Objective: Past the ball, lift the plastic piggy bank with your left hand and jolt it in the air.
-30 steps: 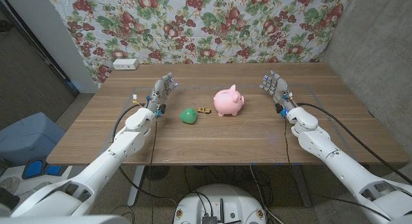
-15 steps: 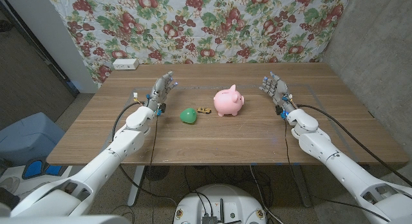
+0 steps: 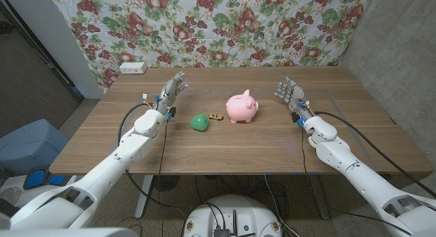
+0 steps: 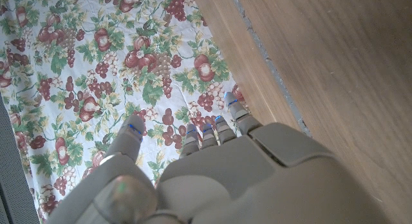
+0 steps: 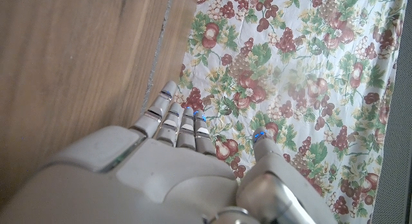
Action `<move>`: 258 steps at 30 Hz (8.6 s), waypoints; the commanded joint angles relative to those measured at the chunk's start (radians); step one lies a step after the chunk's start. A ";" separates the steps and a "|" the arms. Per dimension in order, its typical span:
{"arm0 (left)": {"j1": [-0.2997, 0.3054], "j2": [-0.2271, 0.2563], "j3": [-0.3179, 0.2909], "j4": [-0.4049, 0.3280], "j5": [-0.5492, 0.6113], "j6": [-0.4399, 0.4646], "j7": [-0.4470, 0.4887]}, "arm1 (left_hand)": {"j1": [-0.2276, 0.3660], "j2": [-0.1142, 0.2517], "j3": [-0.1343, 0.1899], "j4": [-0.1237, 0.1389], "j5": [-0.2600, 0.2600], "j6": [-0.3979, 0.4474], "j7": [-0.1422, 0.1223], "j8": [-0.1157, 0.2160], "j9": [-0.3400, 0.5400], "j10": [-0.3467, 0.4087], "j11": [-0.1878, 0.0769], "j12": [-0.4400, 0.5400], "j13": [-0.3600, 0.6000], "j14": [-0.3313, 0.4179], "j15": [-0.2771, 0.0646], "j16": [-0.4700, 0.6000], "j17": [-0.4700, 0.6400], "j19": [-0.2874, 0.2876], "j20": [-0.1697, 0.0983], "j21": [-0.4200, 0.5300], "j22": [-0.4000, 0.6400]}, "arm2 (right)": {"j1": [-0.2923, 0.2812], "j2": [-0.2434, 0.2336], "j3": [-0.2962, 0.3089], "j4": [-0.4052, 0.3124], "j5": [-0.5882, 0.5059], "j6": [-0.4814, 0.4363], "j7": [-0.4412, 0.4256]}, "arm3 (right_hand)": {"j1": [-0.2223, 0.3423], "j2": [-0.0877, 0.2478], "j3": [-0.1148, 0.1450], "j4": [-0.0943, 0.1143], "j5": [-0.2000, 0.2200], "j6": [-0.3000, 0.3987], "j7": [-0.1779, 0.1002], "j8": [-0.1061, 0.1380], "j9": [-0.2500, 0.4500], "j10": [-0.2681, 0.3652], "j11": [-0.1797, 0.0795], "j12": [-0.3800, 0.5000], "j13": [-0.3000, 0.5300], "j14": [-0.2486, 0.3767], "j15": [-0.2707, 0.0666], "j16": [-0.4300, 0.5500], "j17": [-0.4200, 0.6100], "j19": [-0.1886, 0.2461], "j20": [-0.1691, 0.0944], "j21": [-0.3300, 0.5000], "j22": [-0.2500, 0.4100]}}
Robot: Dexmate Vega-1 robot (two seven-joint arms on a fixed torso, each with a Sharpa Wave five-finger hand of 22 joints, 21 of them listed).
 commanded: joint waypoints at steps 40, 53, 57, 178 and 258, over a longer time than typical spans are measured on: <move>-0.115 0.081 0.092 -0.048 0.280 -0.067 -0.046 | 0.018 -0.017 -0.003 -0.010 -0.002 0.044 -0.001 0.006 0.005 0.037 0.001 0.006 0.003 0.012 -0.024 -0.003 0.004 0.033 -0.025 -0.017 0.002 | -0.019 0.004 -0.002 -0.030 -0.014 0.012 -0.025 | -0.001 0.004 0.004 -0.007 0.006 0.014 -0.002 0.003 0.005 0.017 -0.002 0.007 0.003 0.011 0.001 0.008 -0.005 0.020 0.000 -0.018 0.003; -0.151 0.089 0.115 -0.054 0.331 -0.089 -0.084 | 0.022 -0.019 -0.005 -0.011 -0.002 0.046 -0.001 0.003 0.005 0.042 -0.003 0.005 0.003 0.013 -0.029 -0.004 0.004 0.038 -0.029 -0.022 0.003 | -0.023 0.005 0.001 -0.028 -0.011 0.020 -0.023 | -0.002 0.004 0.004 -0.008 0.006 0.014 -0.001 0.003 0.005 0.016 -0.002 0.006 0.003 0.010 0.002 0.008 -0.006 0.022 0.001 -0.024 0.003; -0.159 0.095 0.122 -0.061 0.350 -0.094 -0.096 | 0.022 -0.021 -0.006 -0.011 -0.003 0.047 0.000 0.003 0.005 0.043 -0.002 0.004 0.003 0.013 -0.029 -0.005 0.004 0.039 -0.030 -0.024 0.003 | -0.028 0.006 0.003 -0.031 -0.008 0.021 -0.026 | -0.002 0.004 0.003 -0.008 0.006 0.014 0.000 0.002 0.005 0.016 -0.002 0.006 0.003 0.011 0.003 0.009 -0.006 0.023 0.001 -0.026 0.003; -0.319 0.153 0.342 -0.452 1.145 0.282 -0.361 | 0.208 -0.262 -0.086 -0.020 -0.003 -0.003 0.098 0.016 0.020 0.064 0.024 -0.013 0.022 0.071 -0.013 -0.007 0.015 0.038 0.035 -0.145 0.009 | -0.123 0.007 0.031 -0.088 0.002 0.093 -0.053 | -0.013 0.004 -0.002 -0.010 0.006 0.019 0.002 0.001 0.005 0.023 0.001 0.005 0.002 0.017 0.005 0.013 -0.016 0.049 0.007 -0.081 0.004; -0.414 0.040 0.504 -0.324 1.180 0.356 -0.483 | 0.250 -0.245 -0.131 -0.014 0.003 0.051 0.107 0.048 0.020 0.164 0.023 0.026 0.025 0.186 -0.017 0.027 0.015 0.144 0.018 -0.132 0.011 | -0.126 0.002 0.047 -0.058 0.032 0.108 -0.014 | -0.014 0.005 -0.002 -0.015 0.007 0.026 0.003 0.002 0.005 0.034 0.005 0.007 0.002 0.022 0.011 0.014 -0.023 0.071 0.013 -0.112 0.005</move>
